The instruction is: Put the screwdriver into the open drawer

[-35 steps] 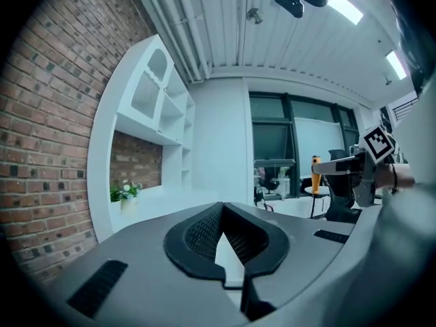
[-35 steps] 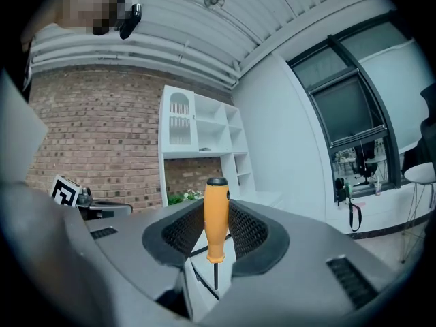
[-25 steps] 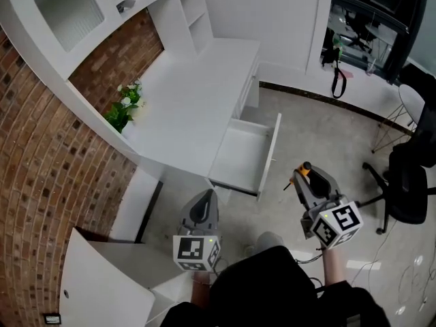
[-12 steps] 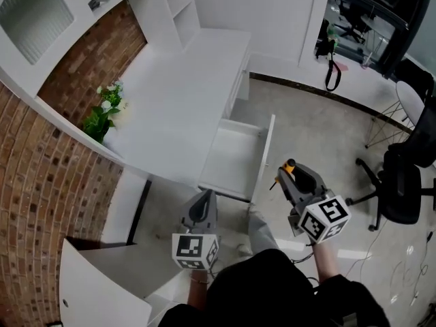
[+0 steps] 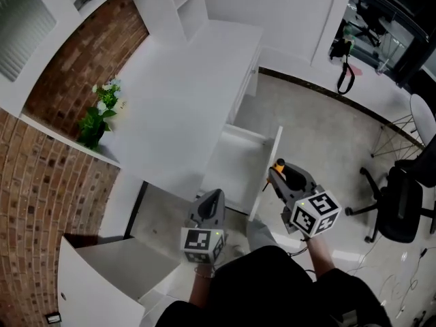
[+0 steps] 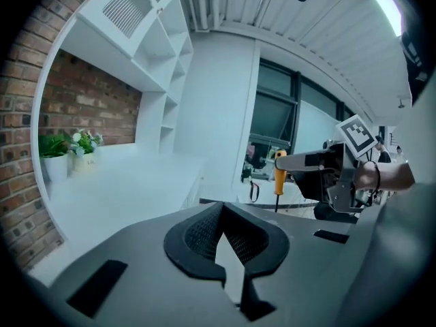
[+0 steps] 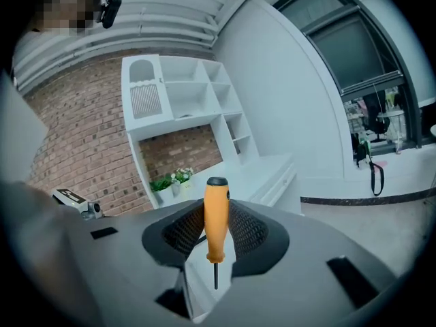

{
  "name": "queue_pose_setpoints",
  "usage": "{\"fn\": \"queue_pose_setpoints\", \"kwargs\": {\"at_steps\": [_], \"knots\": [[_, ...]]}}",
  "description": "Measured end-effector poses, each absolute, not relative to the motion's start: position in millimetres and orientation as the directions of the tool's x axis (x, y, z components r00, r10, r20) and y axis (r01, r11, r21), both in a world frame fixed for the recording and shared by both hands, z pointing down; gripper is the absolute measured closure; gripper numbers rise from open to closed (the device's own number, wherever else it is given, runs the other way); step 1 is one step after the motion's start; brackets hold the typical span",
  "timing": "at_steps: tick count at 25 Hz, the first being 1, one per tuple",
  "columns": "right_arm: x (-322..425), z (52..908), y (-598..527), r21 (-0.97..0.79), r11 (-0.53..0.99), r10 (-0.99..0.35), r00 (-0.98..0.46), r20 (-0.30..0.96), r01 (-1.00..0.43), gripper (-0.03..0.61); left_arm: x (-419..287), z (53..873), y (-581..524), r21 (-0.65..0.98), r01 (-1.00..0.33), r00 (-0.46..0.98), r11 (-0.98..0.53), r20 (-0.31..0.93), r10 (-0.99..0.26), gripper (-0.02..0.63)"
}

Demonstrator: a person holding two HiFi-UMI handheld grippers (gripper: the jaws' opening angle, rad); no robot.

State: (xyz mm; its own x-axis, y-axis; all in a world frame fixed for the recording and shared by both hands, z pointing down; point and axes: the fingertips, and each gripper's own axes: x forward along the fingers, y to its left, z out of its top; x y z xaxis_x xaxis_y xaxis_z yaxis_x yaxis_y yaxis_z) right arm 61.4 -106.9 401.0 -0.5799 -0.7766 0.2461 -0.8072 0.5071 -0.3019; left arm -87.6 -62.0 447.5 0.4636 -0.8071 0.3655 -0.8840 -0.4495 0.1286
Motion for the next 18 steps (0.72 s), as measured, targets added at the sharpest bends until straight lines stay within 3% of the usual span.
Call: {"fn": "queue_pose_setpoints", "kwargs": {"at_steps": [18], "knots": [[30.1, 499.2, -177.8, -0.438, 0.475, -0.617, -0.644, 0.452, -0.763, 0.463, -59.3, 525.1, -110.9, 0.127, -0.895, 0.416, -0.428, 0.583, -0.698, 0.605]]}}
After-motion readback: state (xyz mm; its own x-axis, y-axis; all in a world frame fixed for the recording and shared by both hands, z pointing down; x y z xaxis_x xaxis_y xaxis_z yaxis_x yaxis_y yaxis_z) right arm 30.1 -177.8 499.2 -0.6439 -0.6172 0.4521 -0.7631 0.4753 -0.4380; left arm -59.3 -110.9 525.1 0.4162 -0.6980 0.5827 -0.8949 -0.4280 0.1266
